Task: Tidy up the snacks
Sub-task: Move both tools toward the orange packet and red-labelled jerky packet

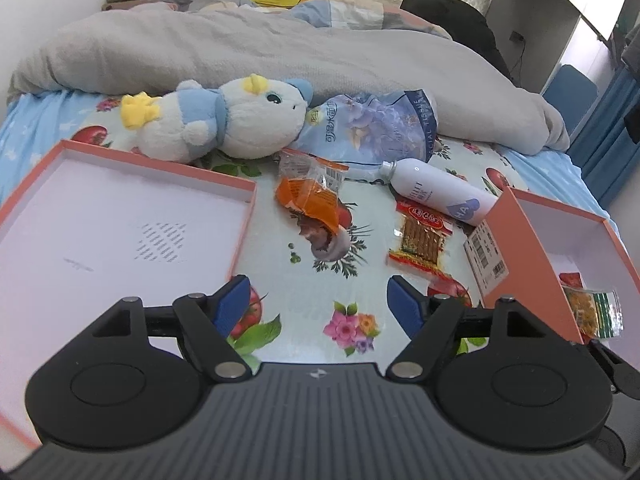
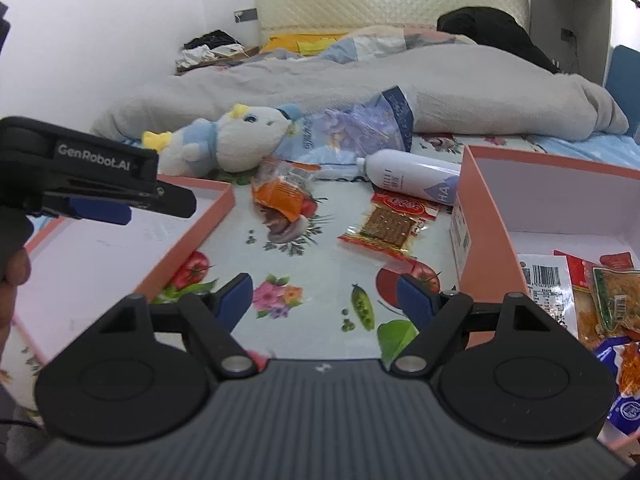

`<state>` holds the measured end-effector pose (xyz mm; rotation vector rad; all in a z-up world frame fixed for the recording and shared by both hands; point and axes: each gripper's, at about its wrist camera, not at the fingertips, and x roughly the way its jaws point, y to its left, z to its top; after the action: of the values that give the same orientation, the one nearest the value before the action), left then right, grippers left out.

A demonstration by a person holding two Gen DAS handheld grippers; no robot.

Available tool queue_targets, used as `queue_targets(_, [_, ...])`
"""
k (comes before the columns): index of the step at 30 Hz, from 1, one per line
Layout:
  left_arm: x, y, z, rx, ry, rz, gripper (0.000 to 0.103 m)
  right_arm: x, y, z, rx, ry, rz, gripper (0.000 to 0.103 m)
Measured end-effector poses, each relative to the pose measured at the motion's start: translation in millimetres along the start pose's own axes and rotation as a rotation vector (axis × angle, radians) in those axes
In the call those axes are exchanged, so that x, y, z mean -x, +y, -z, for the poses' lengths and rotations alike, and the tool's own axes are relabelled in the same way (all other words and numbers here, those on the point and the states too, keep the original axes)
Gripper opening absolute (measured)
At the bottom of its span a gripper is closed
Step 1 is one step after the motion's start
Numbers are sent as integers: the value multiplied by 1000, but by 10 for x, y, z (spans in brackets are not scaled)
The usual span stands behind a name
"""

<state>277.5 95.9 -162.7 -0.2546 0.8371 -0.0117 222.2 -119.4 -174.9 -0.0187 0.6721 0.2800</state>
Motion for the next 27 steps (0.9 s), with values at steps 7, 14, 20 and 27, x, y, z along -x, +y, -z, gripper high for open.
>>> queue_targets(7, [-436,-4,-139,24,13,8,79,-371,-90,-79,15,26,14,81])
queue_targets(14, [-862,-39,-306,20,36,6,79,-734,-162,-205,32,37,31,81])
queue_targets(20, [-1192,-8,-479,13,41,-8,80,-1025,-243,-280,4,52,38,81])
queue_targets(27, [-1480,-40,-631,-50,46,-18,85,-1344,-295,-364,-12,57,40,80])
